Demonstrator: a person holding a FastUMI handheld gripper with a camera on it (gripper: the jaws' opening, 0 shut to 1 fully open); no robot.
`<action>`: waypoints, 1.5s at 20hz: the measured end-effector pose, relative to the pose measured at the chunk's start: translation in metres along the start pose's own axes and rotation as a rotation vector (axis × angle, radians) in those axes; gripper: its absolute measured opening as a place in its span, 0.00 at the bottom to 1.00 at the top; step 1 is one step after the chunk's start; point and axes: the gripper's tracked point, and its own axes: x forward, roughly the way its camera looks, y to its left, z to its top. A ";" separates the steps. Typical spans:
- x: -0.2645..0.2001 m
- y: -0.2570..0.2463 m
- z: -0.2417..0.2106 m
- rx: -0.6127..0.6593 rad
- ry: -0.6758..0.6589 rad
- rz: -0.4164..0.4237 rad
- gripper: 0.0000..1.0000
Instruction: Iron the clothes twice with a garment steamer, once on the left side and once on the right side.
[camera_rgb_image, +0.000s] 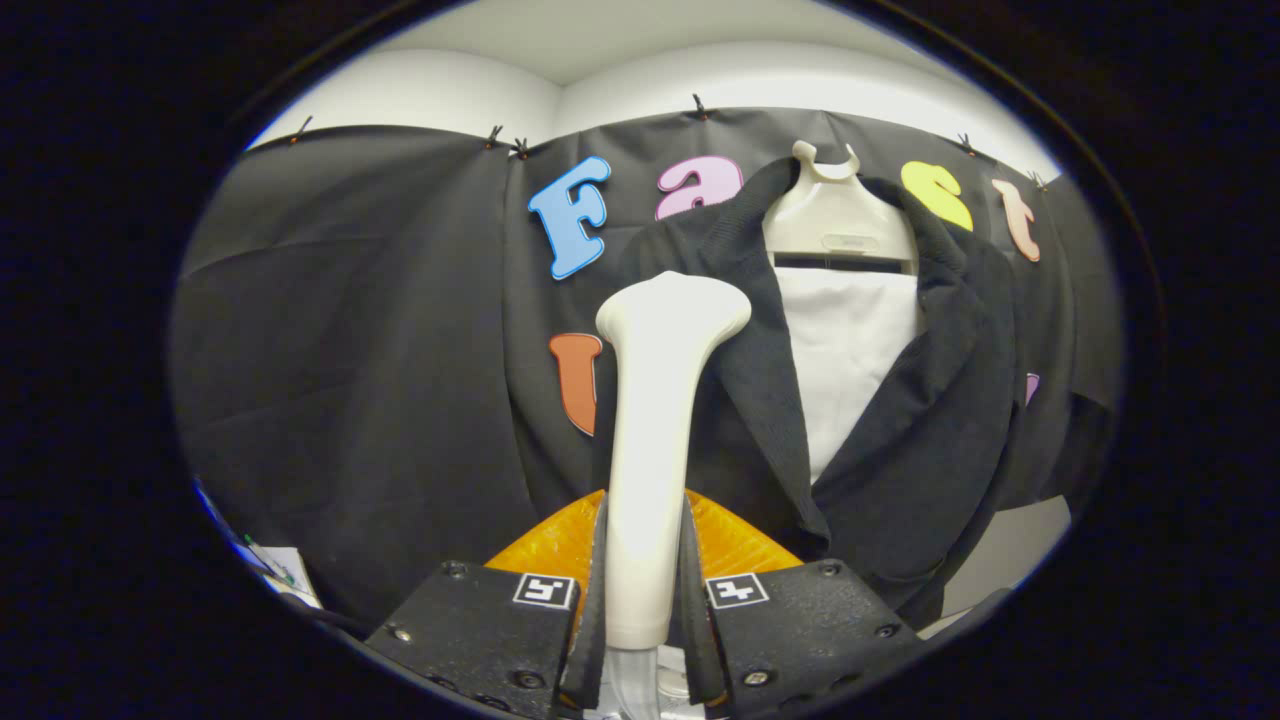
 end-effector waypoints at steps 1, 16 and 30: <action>0.001 -0.001 -0.002 -0.010 0.000 -0.003 0.35; -0.002 -0.015 -0.080 -0.001 0.126 -0.026 0.34; -0.004 -0.029 -0.142 0.047 0.260 -0.030 0.35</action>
